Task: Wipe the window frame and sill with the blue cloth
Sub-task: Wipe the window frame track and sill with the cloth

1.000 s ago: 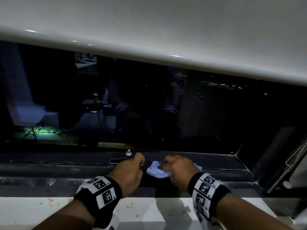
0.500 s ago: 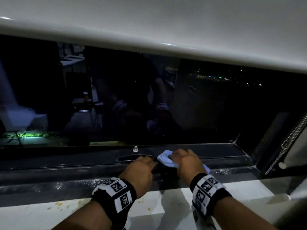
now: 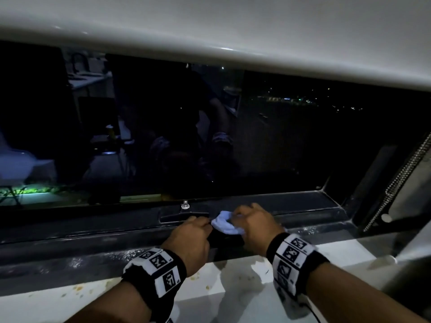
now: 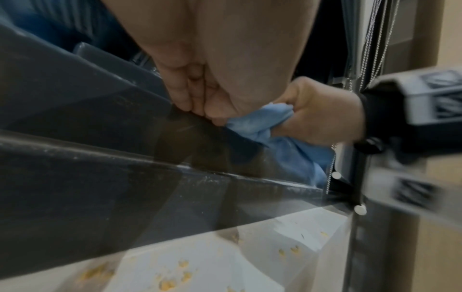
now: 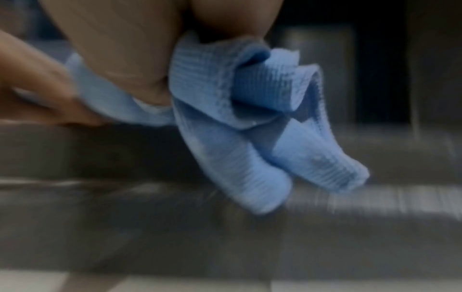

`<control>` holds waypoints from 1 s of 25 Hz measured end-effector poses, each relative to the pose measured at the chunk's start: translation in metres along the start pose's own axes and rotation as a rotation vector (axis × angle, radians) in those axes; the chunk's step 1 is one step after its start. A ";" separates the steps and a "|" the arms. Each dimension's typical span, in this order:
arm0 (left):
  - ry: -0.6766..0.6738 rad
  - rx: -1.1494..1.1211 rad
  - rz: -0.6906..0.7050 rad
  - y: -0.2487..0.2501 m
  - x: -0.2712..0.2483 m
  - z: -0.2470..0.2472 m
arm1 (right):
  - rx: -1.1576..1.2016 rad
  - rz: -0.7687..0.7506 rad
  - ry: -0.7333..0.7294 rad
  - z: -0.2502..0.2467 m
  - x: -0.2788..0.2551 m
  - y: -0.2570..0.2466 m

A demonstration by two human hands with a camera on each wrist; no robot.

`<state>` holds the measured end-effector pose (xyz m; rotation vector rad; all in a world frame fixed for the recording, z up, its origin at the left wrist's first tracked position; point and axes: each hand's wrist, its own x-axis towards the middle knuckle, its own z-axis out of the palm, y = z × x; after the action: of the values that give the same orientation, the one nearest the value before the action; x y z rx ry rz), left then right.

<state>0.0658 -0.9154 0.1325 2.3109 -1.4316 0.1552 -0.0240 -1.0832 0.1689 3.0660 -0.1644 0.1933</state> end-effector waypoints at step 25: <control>0.072 0.286 -0.300 0.067 0.026 0.016 | 0.172 -0.129 0.184 0.037 -0.071 0.110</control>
<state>0.0167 -0.9693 0.1449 2.6887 -1.0683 0.3706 -0.1014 -1.1881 0.1301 3.1897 0.0635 0.5045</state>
